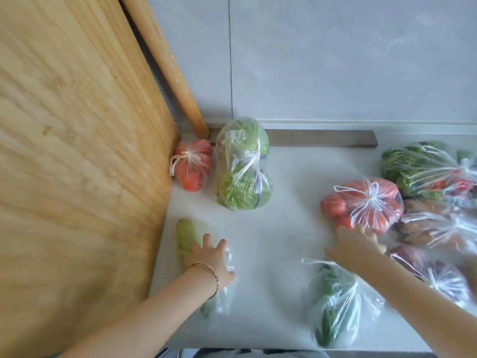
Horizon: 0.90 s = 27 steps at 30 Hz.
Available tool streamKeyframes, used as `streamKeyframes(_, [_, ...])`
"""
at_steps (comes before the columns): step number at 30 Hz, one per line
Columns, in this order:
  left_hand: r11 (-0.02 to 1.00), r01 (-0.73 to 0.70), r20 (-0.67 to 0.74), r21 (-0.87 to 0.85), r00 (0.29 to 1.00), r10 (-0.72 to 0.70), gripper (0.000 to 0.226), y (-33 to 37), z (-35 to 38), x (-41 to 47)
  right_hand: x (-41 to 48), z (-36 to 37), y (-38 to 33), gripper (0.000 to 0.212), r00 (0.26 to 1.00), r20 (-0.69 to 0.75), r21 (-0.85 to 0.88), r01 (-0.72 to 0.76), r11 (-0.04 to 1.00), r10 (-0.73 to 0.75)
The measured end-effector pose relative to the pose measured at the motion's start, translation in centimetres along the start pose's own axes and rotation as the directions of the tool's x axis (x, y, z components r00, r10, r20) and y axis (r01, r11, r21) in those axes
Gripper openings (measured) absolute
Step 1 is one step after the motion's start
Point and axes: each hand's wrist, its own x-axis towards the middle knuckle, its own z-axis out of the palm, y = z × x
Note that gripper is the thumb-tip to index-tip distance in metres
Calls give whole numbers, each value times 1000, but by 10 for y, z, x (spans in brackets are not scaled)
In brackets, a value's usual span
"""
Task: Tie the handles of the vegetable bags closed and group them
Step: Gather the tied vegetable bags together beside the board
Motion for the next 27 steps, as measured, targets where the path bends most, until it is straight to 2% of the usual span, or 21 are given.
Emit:
streamKeyframes(3, [991, 17, -122, -132, 992, -34, 42, -3, 8, 4, -3, 28, 43, 105, 986, 47, 8, -161, 987, 161])
streamKeyframes(5, [965, 26, -139, -261, 988, -64, 32, -5, 9, 6, -6, 45, 54, 122, 978, 162, 128, -156, 980, 134])
streamKeyframes(6, [955, 20, -150, -295, 986, -67, 31, -7, 8, 5, -12, 50, 54, 117, 971, 219, 209, -142, 968, 95])
streamKeyframes(8, [945, -3, -217, -327, 974, -72, 27, -12, 4, 4, -16, 60, 46, 91, 976, 210, 394, -132, 910, 50])
streamKeyframes(10, [946, -34, -328, -324, 941, -79, 16, -20, -6, 1, -20, 65, 36, 62, 994, 96, 532, -99, 841, 56])
streamKeyframes(12, [954, -44, -394, -298, 916, -81, 15, -28, -15, -5, -25, 65, 24, 40, 998, 18, 653, -53, 756, 55])
streamKeyframes(15, [956, -1, -426, -293, 895, -129, 18, -44, -20, -10, -37, 57, -6, 22, 995, -68, 744, 97, 662, -69])
streamKeyframes(19, [946, -5, -472, -323, 867, -157, 18, -62, -22, -13, -59, 42, -56, 19, 946, -154, 738, 302, 603, -285])
streamKeyframes(22, [969, -16, -494, -247, 862, -111, 27, -69, -31, -15, -66, 40, -101, 23, 905, -129, 721, 367, 588, -406])
streamKeyframes(25, [988, 0, -476, -156, 876, -76, 22, -73, -41, -17, -68, 54, -139, 46, 827, -74, 730, 426, 534, -558])
streamKeyframes(27, [988, 14, -444, -156, 892, -83, 22, -75, -41, -16, -65, 67, -149, 65, 807, -100, 669, 488, 561, -582])
